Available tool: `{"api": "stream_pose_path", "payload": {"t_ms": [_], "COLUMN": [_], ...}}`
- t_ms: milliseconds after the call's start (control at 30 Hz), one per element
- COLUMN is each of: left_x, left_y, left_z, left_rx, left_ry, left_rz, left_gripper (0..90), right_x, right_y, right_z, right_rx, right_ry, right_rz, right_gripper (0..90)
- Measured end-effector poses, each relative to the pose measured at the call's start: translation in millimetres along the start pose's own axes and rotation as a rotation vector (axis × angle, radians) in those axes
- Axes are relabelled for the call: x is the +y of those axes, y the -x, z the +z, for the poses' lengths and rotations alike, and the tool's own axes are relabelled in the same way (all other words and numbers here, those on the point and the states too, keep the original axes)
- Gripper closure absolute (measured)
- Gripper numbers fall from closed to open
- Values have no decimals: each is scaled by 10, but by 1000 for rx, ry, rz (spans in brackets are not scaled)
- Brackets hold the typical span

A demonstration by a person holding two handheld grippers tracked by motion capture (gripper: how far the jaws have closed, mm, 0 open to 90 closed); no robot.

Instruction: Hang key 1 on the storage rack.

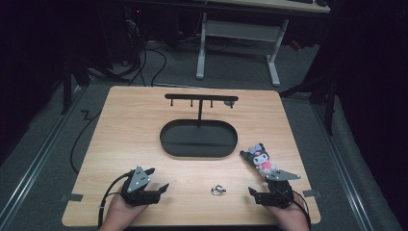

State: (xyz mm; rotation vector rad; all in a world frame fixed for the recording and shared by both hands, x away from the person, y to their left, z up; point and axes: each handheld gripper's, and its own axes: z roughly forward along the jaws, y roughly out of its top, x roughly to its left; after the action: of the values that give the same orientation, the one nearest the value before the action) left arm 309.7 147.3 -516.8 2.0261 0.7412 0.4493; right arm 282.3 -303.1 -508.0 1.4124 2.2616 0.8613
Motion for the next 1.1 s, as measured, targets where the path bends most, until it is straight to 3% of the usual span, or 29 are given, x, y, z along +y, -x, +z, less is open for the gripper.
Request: {"api": "stream_pose_path", "payload": {"t_ms": [333,433,567,833,867,1100], "left_x": [2,3,2,1,1,4], "left_y": [-19,-15,-15,-1,5,28], "left_z": [-24,-22,-19,-15,-14,-1], "left_rx": [-16,-21,-27,-42,-45,-58], "left_ry": [10,8,4,4,5,0], "left_rz": [-2,2,3,9,12,21], "left_gripper": [255,255,254,254,254,254], "right_x": [154,210,286,395,421,562], "right_y": [69,96,95,136,168,281], "right_z": [-102,-122,-142,-157,-163,-199], "right_rx": [-9,-3,-19,16,9,-18], "right_ry": [-159,-191,-224,-301,-328,-379], "right_rz": [-26,-4,-22,2,7,-9], "right_gripper": [191,190,192,190,188,196]}}
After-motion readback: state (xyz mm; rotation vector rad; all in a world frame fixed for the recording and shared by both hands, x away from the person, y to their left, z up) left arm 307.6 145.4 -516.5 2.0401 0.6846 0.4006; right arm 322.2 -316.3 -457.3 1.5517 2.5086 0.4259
